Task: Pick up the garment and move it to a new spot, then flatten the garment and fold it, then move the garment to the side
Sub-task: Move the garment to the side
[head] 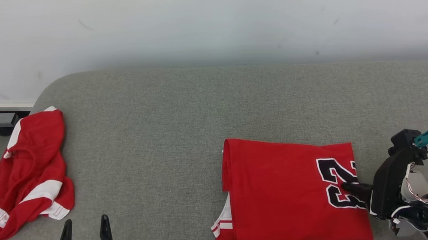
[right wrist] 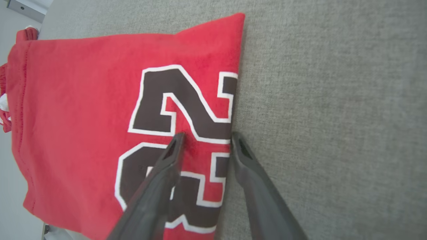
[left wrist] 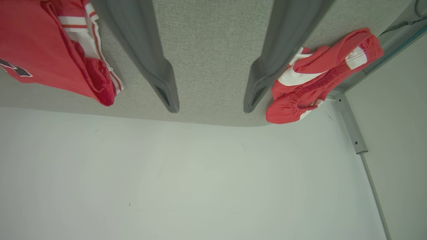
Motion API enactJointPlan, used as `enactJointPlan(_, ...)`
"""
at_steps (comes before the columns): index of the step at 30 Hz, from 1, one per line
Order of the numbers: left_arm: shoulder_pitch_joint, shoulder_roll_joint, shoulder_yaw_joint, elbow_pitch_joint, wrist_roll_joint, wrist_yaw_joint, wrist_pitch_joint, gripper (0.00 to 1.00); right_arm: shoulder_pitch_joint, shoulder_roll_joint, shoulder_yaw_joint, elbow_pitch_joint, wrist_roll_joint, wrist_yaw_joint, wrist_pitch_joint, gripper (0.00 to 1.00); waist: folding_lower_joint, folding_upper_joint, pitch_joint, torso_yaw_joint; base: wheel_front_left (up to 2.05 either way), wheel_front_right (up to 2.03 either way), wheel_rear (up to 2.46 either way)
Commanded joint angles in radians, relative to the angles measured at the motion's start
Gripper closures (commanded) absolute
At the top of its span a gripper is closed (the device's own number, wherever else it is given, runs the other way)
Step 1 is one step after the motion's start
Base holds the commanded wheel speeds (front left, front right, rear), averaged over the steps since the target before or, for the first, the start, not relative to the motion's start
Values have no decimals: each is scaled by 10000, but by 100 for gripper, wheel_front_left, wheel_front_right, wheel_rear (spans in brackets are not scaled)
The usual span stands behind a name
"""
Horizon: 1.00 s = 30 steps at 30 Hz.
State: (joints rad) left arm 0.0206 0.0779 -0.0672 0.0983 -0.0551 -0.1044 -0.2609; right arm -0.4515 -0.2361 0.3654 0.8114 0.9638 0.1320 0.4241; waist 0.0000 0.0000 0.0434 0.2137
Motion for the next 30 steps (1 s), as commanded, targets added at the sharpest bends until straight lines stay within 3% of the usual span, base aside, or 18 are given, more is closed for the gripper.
enactJointPlan(1,8,8,2,14,-70,48,-54,0,50,74,107,106,-98,-24,167,100,0,0,-4,8,0,0,0)
enactJointPlan(13,61,-16,58,-9,-137,51,-54,0,-379,-619,53,-503,-184,-24,46,100,0,0,51,-234,0,0,0)
enactJointPlan(30,-423,85,-124,-144,-32,0,-49,0,-2012,-2529,-350,-591,-929,-24,676,100,0,0,857,-1263,0,0,0)
